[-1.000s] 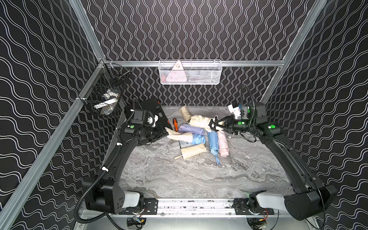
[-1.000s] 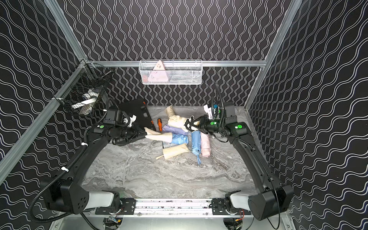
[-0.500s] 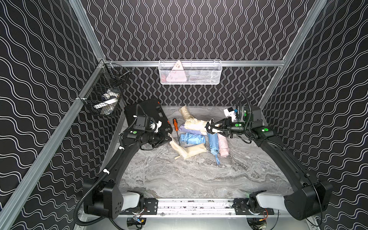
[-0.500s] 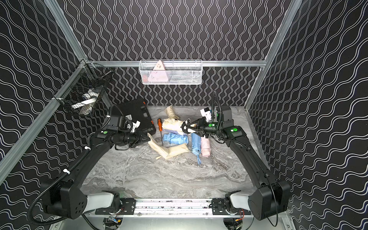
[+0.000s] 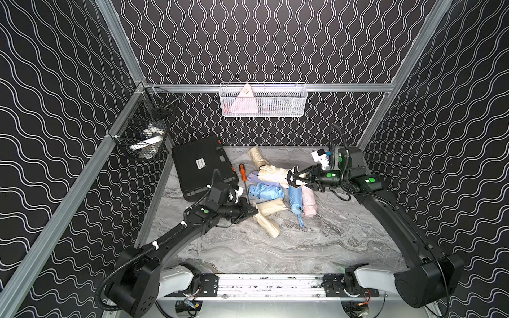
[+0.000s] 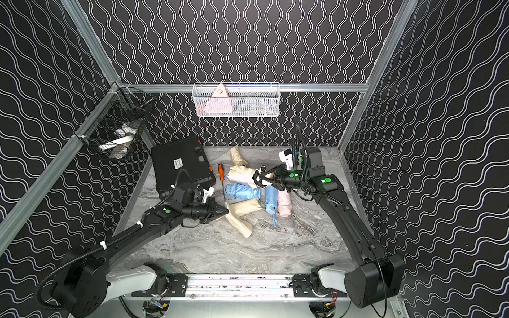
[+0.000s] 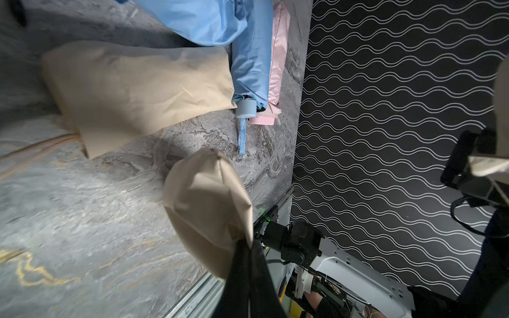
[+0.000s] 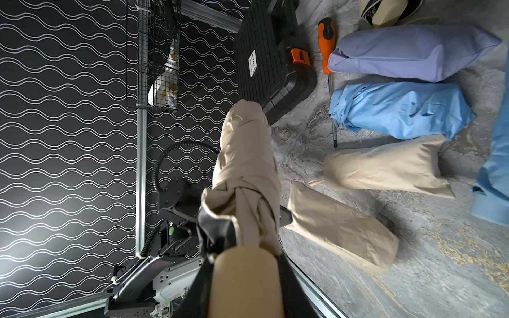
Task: Take umbrellas out of sleeves
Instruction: Place the umbrella sleeve at the center of the board.
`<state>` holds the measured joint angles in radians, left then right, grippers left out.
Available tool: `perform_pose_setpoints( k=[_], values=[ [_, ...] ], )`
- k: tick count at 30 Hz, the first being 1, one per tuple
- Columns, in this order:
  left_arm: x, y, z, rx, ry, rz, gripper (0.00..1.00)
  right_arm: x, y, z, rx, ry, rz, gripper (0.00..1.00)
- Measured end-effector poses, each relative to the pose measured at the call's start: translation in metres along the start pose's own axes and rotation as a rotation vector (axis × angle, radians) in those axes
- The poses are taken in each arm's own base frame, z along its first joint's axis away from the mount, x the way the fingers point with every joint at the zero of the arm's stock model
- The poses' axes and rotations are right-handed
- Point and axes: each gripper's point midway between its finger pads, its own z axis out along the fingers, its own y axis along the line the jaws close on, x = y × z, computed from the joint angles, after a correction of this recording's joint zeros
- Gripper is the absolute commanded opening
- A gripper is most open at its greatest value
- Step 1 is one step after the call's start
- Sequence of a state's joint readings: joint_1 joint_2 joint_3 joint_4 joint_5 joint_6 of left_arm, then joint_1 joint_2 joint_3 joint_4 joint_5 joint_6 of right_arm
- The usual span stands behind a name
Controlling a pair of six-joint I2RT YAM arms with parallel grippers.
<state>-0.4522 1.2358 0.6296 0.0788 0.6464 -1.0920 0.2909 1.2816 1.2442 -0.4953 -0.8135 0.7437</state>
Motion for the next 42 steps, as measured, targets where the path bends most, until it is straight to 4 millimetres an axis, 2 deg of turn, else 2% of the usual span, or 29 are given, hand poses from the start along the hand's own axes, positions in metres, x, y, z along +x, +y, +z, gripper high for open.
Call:
perform_pose_setpoints(
  k=[5, 8, 13, 16, 23, 28, 42],
  values=[
    [0.007, 0.030, 0.027, 0.026, -0.032, -0.090, 0.00, 0.002, -0.003, 0.000, 0.008, 0.002, 0.005, 0.00],
    [0.010, 0.029, 0.033, 0.050, -0.034, -0.091, 0.00, 0.005, -0.006, -0.001, 0.011, 0.004, 0.009, 0.00],
    [0.008, 0.027, 0.029, 0.004, -0.048, -0.042, 0.00, 0.012, -0.014, 0.000, 0.022, 0.014, 0.024, 0.00],
    [0.009, 0.037, 0.027, -0.072, -0.044, -0.013, 0.00, 0.017, -0.020, 0.001, 0.030, 0.020, 0.035, 0.00],
    [0.027, 0.088, 0.023, -0.274, 0.019, -0.030, 0.00, 0.033, -0.047, 0.008, 0.065, 0.056, 0.098, 0.00],
    [0.040, 0.117, 0.019, -0.348, 0.048, -0.065, 0.00, 0.044, -0.055, 0.008, 0.078, 0.075, 0.116, 0.00],
    [0.047, 0.137, 0.019, -0.387, 0.052, -0.089, 0.00, 0.102, -0.099, 0.021, 0.125, 0.225, 0.244, 0.00]
  ],
)
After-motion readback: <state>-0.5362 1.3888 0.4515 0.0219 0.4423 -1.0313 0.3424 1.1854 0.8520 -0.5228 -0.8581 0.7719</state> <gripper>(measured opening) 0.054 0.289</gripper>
